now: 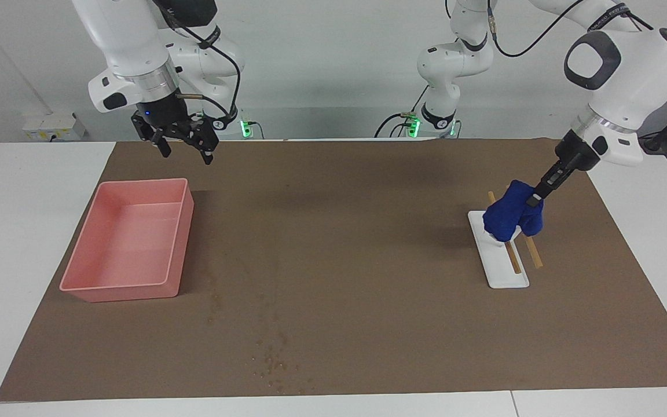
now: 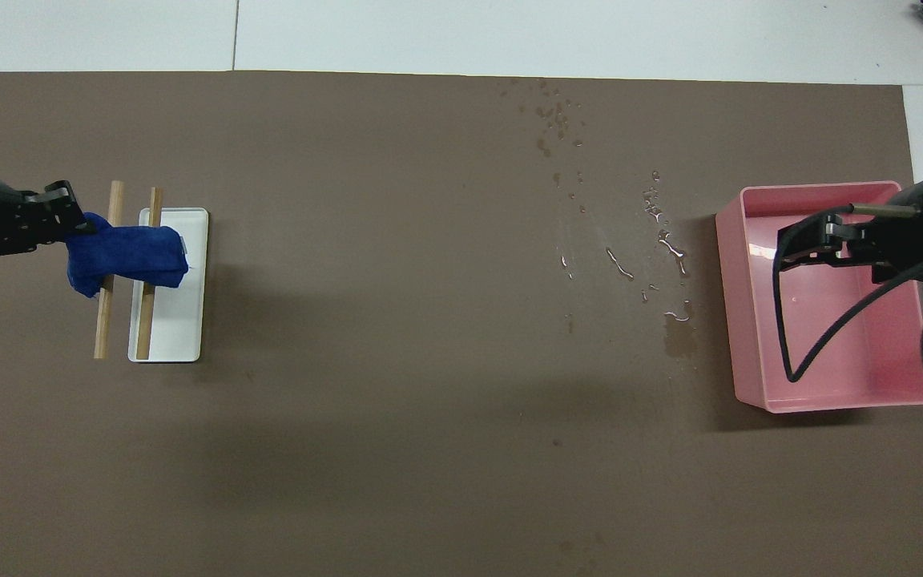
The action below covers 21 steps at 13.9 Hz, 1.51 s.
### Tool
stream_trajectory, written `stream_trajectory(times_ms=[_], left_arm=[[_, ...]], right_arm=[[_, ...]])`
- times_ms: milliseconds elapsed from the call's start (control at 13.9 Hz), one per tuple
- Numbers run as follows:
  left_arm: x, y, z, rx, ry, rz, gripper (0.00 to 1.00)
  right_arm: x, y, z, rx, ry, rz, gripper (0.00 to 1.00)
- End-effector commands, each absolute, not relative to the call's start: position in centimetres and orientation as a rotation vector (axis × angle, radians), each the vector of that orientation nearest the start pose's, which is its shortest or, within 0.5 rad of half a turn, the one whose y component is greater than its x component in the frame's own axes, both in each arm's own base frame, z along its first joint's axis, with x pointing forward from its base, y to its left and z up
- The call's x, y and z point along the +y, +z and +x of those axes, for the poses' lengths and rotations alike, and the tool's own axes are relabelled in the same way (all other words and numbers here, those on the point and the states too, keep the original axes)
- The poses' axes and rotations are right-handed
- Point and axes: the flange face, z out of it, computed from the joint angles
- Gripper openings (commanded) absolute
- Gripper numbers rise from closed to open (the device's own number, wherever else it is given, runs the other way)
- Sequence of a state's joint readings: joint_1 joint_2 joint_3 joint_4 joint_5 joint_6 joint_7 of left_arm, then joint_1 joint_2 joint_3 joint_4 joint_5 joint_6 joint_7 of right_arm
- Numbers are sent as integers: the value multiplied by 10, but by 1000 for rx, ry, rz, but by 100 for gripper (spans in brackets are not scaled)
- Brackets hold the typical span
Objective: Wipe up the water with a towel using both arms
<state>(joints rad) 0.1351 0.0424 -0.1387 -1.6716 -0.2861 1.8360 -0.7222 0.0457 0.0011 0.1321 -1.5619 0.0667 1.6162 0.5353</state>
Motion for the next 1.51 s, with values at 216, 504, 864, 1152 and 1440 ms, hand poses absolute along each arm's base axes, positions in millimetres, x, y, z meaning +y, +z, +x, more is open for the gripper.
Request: stream_trajectory(times_ms=[216,504,864,1152,1440], left_arm=[[-155,606,573,-2090,228,-2857,0],[-218,619,571,-2708,478,-2502,0],[-271,636,557,-2908,627,-2418,0],[-305,631,531,-2812,678,-2479,0],[-321,628,516,-2753,703,-2494,0]], right_arm=[[184,639,548,1091,-17,-2641,100],[237,638,560,1426,103,-2218,100],[288,626,556,1450,152,-2139,100],[299,618,559,1449,185,-2120,100],[298,618,560,1452,184,-2116,99]])
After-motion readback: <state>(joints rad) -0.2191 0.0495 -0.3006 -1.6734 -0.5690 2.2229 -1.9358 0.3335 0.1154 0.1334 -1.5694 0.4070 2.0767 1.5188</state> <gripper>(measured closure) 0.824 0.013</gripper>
